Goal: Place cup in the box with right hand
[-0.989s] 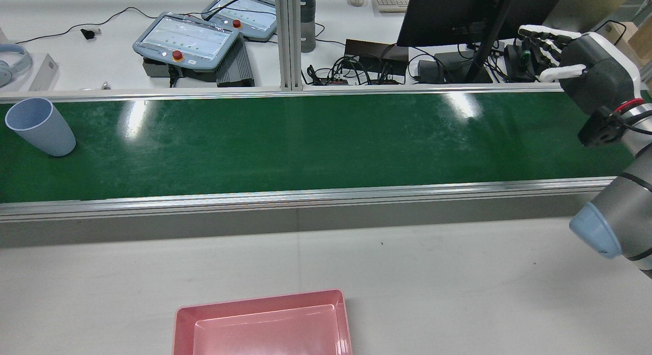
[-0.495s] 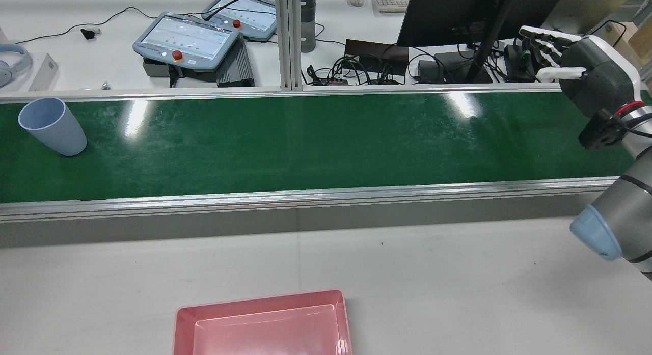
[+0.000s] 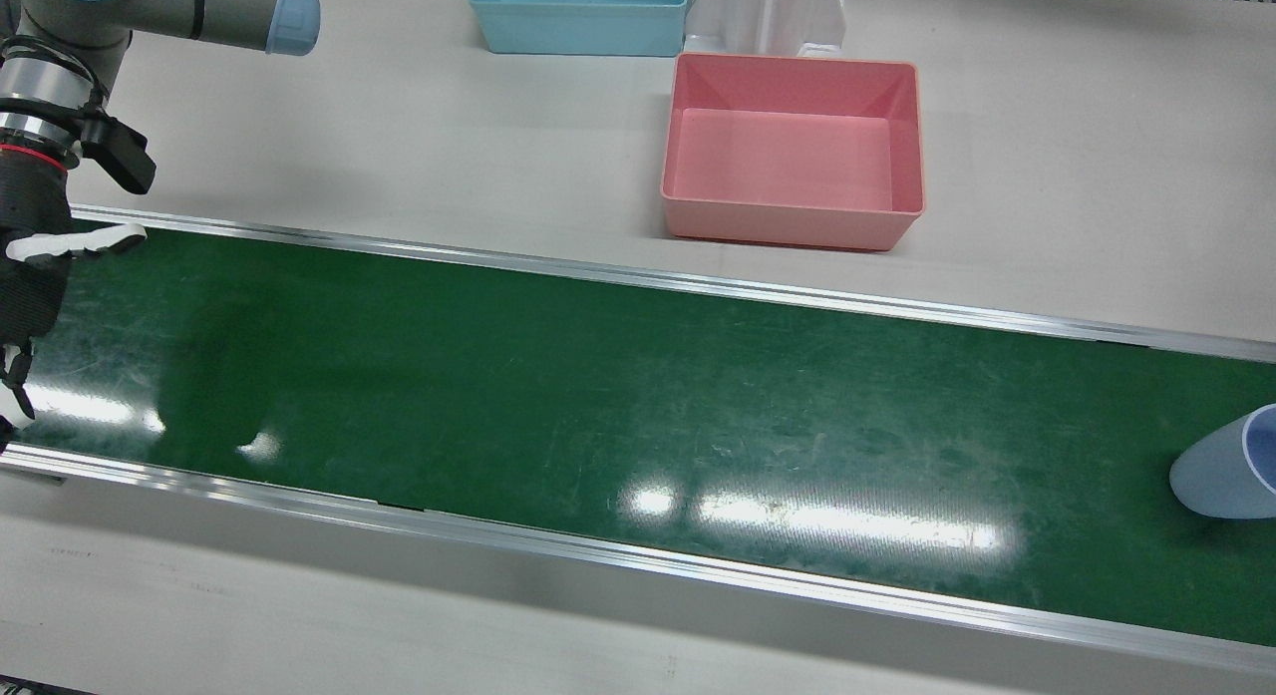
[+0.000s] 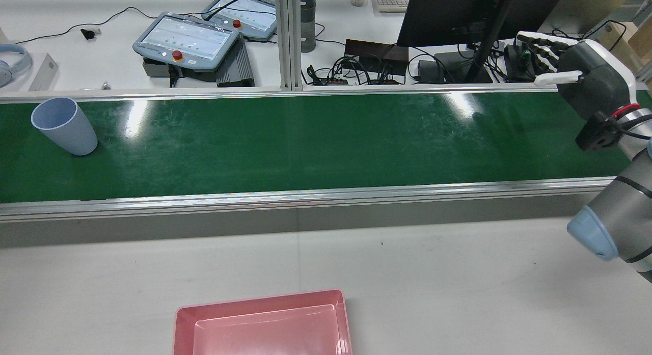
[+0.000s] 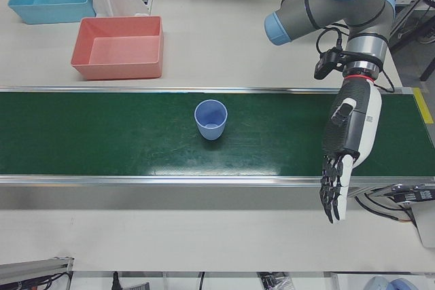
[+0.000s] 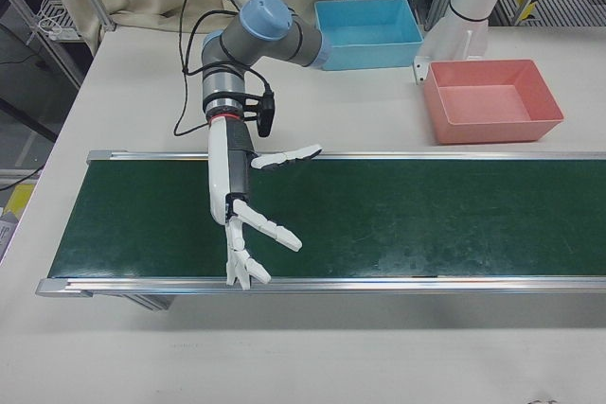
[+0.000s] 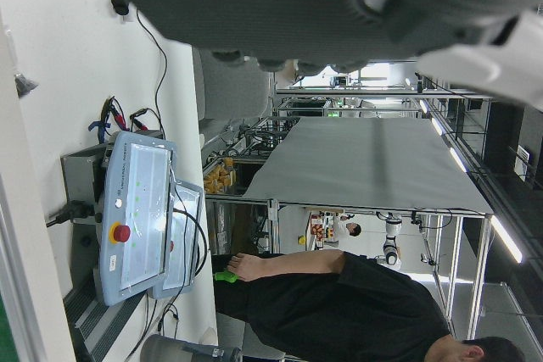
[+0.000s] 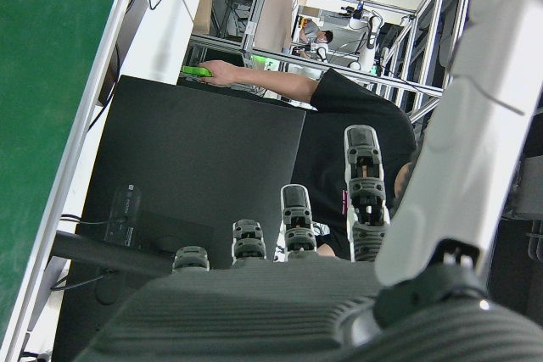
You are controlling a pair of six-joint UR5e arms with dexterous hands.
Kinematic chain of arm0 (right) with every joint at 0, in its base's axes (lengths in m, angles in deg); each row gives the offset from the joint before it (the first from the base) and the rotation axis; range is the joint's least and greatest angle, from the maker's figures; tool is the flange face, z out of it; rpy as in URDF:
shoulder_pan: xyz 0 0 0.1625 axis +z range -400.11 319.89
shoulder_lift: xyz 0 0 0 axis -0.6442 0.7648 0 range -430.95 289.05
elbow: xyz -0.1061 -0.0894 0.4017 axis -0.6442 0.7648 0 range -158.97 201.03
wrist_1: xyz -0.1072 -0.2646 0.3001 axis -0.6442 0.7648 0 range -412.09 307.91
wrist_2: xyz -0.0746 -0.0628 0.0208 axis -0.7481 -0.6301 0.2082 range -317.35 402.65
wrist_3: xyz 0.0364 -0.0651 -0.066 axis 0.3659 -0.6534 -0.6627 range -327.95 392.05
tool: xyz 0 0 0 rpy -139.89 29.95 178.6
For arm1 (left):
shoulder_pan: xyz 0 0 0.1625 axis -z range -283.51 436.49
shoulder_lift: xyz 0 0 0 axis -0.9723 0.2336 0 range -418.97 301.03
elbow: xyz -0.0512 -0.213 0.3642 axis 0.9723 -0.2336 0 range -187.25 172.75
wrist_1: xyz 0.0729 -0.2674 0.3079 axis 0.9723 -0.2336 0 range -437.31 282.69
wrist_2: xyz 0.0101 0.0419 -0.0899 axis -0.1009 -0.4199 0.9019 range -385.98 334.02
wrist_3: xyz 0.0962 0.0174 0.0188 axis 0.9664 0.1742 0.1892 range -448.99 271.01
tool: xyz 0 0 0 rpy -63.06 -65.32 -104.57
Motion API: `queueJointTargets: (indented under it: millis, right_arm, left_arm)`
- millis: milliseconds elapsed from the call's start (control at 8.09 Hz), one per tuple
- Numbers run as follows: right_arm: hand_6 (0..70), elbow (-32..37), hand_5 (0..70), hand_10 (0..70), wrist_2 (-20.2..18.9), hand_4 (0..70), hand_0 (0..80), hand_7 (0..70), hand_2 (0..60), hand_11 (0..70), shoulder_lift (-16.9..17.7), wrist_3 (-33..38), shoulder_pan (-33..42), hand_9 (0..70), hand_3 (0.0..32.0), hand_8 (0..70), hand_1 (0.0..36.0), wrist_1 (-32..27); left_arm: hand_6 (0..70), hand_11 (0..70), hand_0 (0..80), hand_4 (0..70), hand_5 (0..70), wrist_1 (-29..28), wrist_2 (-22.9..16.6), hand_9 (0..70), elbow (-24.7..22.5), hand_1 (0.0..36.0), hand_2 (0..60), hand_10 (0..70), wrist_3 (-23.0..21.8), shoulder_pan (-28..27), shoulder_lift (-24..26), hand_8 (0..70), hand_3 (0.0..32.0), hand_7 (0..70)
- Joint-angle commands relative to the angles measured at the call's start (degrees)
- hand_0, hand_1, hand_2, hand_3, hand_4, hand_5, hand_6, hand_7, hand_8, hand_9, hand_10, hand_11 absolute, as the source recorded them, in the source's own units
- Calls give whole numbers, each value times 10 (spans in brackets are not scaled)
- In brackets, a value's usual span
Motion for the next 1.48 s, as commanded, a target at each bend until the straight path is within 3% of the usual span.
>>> queueJointTargets:
  millis: [0,124,495,742,989,1113,1360]
  right_arm:
    - [67,0,49,12,0,242,591,240,0,34,-2,1,1,108,0,42,61,-7]
    - [68,0,49,13,0,198,569,243,0,36,-2,1,1,110,0,43,95,-7]
    - [70,-1,50,15,0,247,594,246,0,38,-2,2,1,117,0,47,62,-7]
    - [70,-1,51,14,1,200,572,248,0,37,-3,2,1,117,0,48,101,-7]
    - [71,0,51,14,3,255,603,251,0,38,-3,2,1,119,0,48,63,-6]
    - [71,0,51,15,3,229,587,250,0,38,-4,2,2,118,0,48,82,-6]
    - [70,-1,51,12,3,240,597,248,0,35,-4,2,4,115,0,46,76,-6]
  left_arm:
    - [0,0,0,0,0,-1,0,0,1,0,0,0,0,0,0,0,0,0]
    - [0,0,0,0,0,0,0,0,0,0,0,0,0,0,0,0,0,0]
    - [0,0,0,0,0,0,0,0,0,0,0,0,0,0,0,0,0,0]
    - [0,0,0,0,0,0,0,0,0,0,0,0,0,0,0,0,0,0]
    - [0,0,0,0,0,0,0,0,0,0,0,0,0,0,0,0,0,0]
    - [0,0,0,0,0,0,0,0,0,0,0,0,0,0,0,0,0,0]
    - [0,0,0,0,0,0,0,0,1,0,0,0,0,0,0,0,0,0]
